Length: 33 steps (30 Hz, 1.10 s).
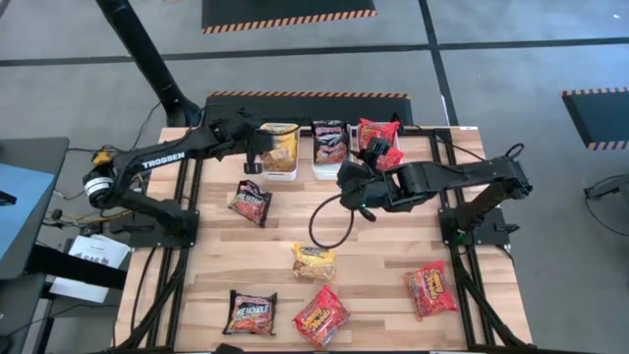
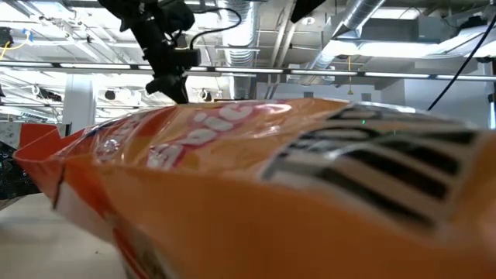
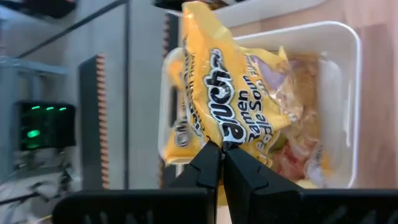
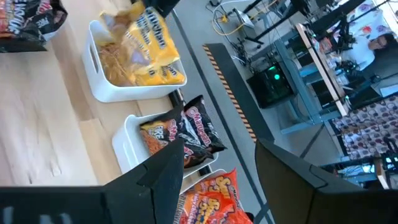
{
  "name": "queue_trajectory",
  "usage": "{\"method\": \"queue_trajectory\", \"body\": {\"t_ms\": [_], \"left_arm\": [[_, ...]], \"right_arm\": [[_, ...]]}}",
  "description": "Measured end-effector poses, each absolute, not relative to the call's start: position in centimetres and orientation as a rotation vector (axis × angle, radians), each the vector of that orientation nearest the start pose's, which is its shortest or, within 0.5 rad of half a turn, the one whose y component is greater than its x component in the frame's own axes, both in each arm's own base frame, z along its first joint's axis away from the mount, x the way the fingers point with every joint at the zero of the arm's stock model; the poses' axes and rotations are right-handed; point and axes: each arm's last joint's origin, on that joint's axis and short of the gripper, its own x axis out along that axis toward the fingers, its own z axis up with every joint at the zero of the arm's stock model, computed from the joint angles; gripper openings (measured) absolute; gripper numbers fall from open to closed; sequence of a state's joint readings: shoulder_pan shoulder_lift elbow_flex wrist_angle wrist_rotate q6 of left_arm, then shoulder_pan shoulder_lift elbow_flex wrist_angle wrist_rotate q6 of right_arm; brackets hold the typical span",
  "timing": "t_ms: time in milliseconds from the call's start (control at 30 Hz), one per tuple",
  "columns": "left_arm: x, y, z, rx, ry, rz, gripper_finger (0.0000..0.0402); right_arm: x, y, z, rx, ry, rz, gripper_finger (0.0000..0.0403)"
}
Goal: Sort Maruchan noodles
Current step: Put the yellow noodle pack into the left white bin
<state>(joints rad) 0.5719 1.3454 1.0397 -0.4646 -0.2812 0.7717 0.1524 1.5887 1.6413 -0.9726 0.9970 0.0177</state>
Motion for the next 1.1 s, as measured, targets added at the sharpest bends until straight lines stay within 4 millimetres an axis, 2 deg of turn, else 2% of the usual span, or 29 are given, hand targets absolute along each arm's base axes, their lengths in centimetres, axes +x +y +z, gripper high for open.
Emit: {"method": "queue_trajectory", "body": {"t_ms": [267, 433, 633, 867, 1100], "left_arm": [[24.7, 17.0, 25.1, 0.553, 1.122, 0.423, 0.0], [25.2, 17.7, 24.1, 0.571, 1.185, 0.503, 0.0], [25.3, 17.8, 24.2, 0.53, 1.147, 0.545, 0.0016], [25.5, 17.8, 24.8, 0.46, 1.107, 0.523, 0.007], [25.4, 17.8, 26.5, 0.386, 1.13, 0.547, 0.0104]], "right_arm": [[31.7, 2.3, 37.3, -0.45, 0.769, -0.812, 0.0221], [31.6, 2.4, 37.3, -0.449, 0.771, -0.81, 0.0221], [31.6, 2.3, 37.3, -0.451, 0.772, -0.809, 0.0221], [31.6, 2.3, 37.3, -0.458, 0.779, -0.808, 0.0221], [31.6, 2.2, 37.3, -0.461, 0.783, -0.808, 0.0221]]}}
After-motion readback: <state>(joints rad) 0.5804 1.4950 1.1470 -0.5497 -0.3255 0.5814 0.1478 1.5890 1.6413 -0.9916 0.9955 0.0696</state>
